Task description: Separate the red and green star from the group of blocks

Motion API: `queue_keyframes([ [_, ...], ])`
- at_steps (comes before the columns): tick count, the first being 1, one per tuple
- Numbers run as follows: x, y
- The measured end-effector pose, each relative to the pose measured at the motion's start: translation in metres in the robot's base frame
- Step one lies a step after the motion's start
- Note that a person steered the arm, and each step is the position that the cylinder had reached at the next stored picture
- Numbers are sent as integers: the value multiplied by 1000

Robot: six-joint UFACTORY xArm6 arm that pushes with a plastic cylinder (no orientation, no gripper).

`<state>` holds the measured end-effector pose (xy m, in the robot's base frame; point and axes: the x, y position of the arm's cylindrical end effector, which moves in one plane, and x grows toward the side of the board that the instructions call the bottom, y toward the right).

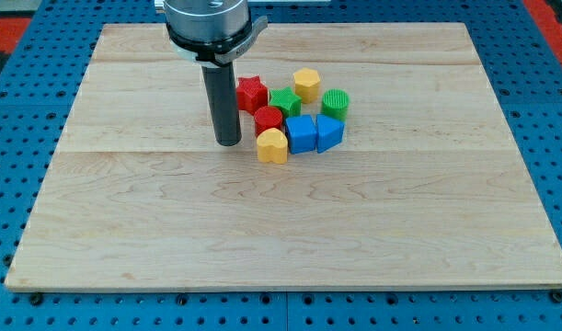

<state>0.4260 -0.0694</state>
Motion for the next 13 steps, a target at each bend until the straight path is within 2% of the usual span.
queue_keyframes([
  [2, 6, -3],
  [4, 111, 24],
  [5, 70, 119],
  [6, 19, 141],
  [7, 9, 122],
  [11, 6, 107],
  [12, -12, 104],
  [13, -52, 86],
])
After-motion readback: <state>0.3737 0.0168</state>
